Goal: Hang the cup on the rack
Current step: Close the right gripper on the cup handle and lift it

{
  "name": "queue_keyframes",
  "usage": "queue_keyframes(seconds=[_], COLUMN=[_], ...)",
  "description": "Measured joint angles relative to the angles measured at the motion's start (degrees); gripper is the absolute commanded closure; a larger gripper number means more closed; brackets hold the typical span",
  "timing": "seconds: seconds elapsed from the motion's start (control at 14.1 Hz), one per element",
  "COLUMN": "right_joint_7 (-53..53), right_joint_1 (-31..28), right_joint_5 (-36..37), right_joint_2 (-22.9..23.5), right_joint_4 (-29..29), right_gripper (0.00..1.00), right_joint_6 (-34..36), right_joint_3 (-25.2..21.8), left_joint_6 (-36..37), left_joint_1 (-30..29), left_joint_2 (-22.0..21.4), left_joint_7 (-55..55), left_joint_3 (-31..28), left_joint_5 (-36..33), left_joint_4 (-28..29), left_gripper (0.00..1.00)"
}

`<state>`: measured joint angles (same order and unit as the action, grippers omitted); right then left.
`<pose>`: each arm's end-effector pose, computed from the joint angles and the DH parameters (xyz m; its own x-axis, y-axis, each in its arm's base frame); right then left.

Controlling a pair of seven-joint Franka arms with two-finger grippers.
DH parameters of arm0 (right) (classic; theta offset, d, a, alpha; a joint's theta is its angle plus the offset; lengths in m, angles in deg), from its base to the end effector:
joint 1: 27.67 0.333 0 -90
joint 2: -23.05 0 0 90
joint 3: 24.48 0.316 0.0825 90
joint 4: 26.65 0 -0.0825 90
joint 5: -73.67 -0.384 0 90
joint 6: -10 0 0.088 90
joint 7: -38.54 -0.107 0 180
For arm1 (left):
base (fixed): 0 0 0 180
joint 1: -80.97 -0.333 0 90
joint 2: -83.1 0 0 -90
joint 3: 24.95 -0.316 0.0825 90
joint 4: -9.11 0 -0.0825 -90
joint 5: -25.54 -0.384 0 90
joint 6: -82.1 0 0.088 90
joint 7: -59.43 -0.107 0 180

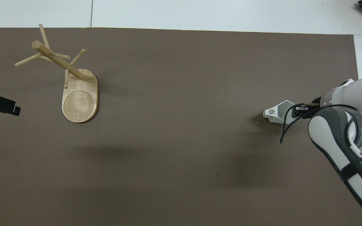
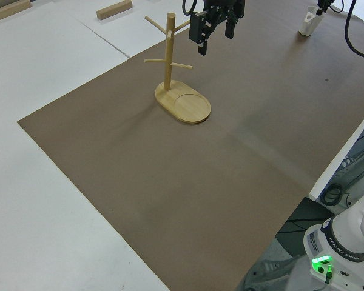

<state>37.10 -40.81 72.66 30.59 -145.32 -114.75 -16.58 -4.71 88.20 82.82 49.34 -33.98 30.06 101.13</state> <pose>0.5646 -0.0524 0.3667 0.9916 -0.1270 -0.0253 -0.1278 -0.9913 -0.0316 0.5458 0.0086 0.6064 0.9865 -0.1481 -0.0706 -0.1413 -0.9856 0.0933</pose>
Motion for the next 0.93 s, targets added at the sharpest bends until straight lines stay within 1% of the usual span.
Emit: queue_keyframes(seconds=[0.07,0.14,0.71,0.93], right_joint_7=[0.0,0.0,0.0,0.0], right_joint_1=[0.0,0.0,0.1,0.1], right_joint_5=[0.0,0.0,-0.4,-0.9], right_joint_2=[0.0,0.0,-0.2,-0.1], right_joint_4=[0.0,0.0,0.5,2.9], right_gripper=[0.96,1.00,1.00,1.00], right_joint_6=[0.0,0.0,-0.1,-0.1], right_joint_3=[0.0,0.0,0.2,0.2], left_joint_6=[0.0,0.0,0.0,0.0], left_joint_1=[0.0,0.0,0.0,0.0], left_joint_2=[0.0,0.0,0.0,0.0], left_joint_7=[0.0,0.0,0.0,0.0], left_joint_3=[0.0,0.0,0.0,0.0], left_joint_5=[0.0,0.0,0.0,0.0], left_joint_4=[0.0,0.0,0.0,0.0], left_gripper=[0.00,0.00,0.00,0.00])
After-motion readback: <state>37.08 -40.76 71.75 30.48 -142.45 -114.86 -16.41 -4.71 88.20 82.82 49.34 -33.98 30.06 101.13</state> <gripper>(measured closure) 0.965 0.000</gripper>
